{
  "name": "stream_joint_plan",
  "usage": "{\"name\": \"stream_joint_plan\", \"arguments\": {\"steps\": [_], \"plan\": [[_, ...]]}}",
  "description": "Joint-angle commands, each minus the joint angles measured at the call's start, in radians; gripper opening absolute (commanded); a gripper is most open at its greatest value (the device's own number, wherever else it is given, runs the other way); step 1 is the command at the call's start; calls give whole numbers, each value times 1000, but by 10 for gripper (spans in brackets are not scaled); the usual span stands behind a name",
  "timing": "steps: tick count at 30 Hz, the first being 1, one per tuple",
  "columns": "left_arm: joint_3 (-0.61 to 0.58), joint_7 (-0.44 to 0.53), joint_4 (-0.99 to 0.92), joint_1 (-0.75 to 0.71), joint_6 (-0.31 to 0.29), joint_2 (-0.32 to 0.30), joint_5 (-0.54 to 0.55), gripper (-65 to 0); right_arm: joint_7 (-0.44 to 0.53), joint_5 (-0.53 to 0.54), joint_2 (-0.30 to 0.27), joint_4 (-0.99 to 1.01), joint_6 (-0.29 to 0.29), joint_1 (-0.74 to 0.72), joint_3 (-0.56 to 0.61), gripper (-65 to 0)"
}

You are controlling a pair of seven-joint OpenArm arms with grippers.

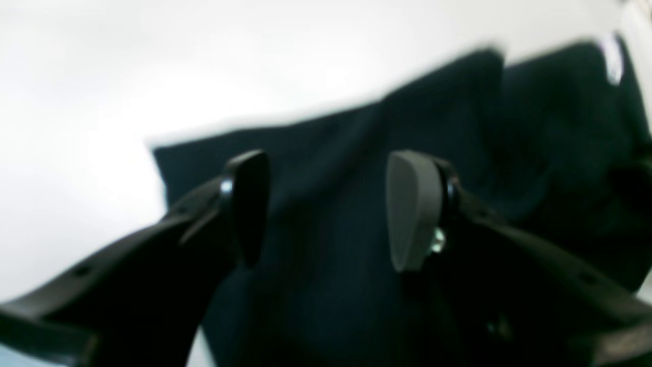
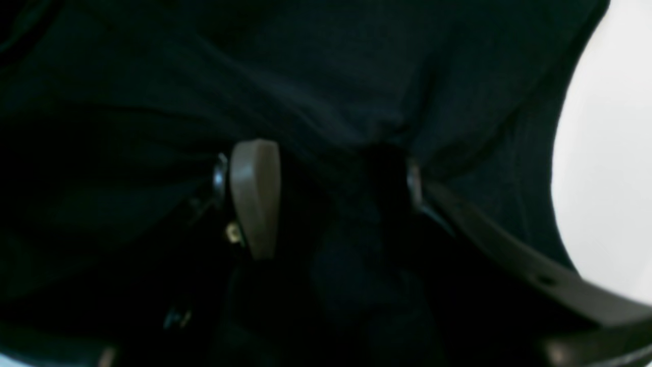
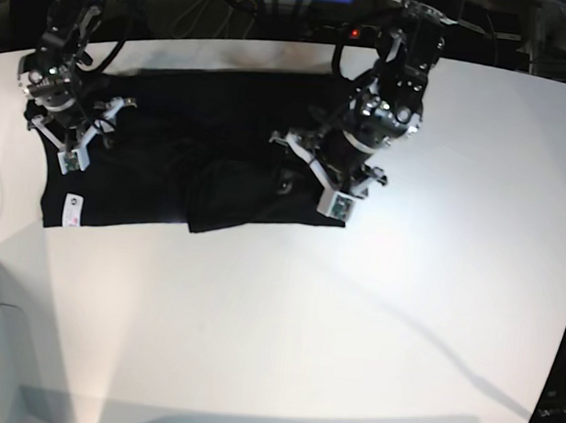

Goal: Fold the T-shirt properly
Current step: 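Grasp the shirt's end with the left gripper and fold it toward the right gripper, then release the folded end and move the left gripper to the shirt's edge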

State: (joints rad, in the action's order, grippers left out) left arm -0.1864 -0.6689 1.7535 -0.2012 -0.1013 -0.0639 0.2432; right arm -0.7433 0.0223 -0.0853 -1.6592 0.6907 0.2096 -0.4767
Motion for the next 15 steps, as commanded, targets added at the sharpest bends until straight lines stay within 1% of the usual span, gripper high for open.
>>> {"name": "stream_joint_plan", "arguments": {"steps": [1,5,7,9,13,15], "plan": [[-26,21,-7,13,-2,6,8,-325,-23,-23,-1,-3,7,-5,0,-337],[-161,21,-54,53,-2,5,8,-414,-23,-23,6,-5,7,-6,0,-337],[-241,21,-57,67,-2,3,6,-440,-23,-23,6,-11,7,-2,0,-337],[-324,21,-56,88,-4,3,6,-443,-23,-23,6,-11,7,-2,0,-337],[-534,21,-77,164,-4,3,6,-443,-23,-23,6,-11,7,-3,-6,-337],[-612,21,-94,193,-4,3,6,-443,-23,-23,6,-12,7,-6,-9,-336]]}}
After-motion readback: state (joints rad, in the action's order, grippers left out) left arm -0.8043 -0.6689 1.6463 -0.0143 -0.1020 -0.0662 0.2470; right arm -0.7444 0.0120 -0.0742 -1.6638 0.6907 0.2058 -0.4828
